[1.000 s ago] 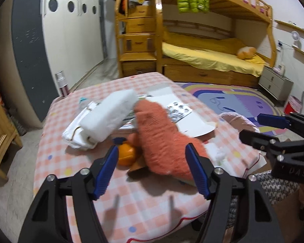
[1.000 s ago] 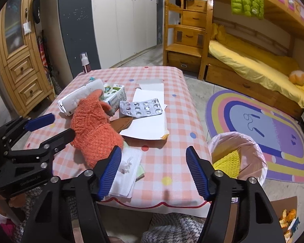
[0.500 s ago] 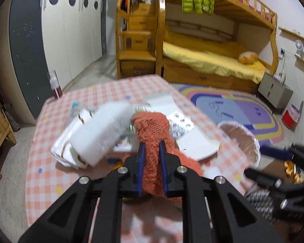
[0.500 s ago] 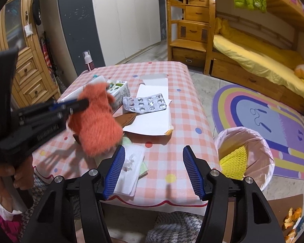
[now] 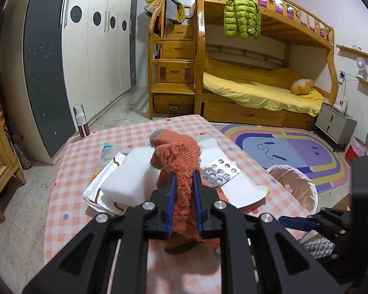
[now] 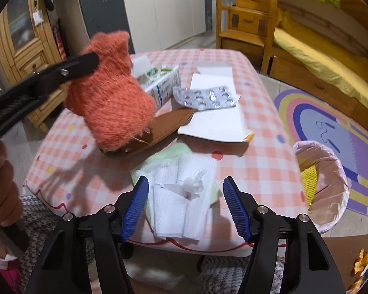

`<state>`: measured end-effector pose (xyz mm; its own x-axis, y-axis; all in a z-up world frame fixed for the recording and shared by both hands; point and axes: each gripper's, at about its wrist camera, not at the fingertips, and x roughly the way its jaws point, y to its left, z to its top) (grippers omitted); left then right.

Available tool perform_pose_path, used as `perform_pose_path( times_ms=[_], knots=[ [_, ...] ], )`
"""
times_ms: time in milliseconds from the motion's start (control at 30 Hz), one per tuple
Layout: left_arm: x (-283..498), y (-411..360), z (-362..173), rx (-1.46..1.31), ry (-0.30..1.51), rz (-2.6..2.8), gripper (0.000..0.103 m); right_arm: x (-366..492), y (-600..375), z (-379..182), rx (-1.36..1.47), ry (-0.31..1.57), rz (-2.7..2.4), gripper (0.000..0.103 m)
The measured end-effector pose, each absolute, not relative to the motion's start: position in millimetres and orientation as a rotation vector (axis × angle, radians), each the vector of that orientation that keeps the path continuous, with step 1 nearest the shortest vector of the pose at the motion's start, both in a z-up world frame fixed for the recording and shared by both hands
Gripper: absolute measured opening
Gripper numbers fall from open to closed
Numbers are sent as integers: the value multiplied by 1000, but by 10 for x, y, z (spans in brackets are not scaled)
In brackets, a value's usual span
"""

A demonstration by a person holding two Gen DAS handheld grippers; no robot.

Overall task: Collect trash
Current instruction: 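Carry the glove to the wastebasket with the left tool while the right tool drops a small white item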

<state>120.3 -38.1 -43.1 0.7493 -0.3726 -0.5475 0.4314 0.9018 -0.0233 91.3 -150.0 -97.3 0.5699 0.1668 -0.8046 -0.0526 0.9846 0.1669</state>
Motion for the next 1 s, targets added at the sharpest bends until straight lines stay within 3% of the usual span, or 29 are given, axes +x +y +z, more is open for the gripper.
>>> perform_pose_path(
  times_ms=[33,100,133,167,200,600,1000],
  knots=[
    [1200,-372,-436,110,576,-440,12,931,-1488,-1001,132,968,132,49],
    [1190,-350,-443,112,574,-438,12,933,-1462,-1024,127,972,128,40],
    [1191,-337,-444,112,574,-438,12,921,-1460,-1014,124,964,126,31],
    [1185,-323,-443,109,573,-437,12,902,-1472,-991,132,952,129,12],
    [1179,-319,-441,109,572,-437,12,885,-1499,-967,144,940,127,2],
    [930,-453,-230,56,459,-616,12,532,-2132,-101,201,667,20,1],
    [805,-1281,-332,171,472,-752,12,412,-2730,-73,229,638,-104,1]
  ],
)
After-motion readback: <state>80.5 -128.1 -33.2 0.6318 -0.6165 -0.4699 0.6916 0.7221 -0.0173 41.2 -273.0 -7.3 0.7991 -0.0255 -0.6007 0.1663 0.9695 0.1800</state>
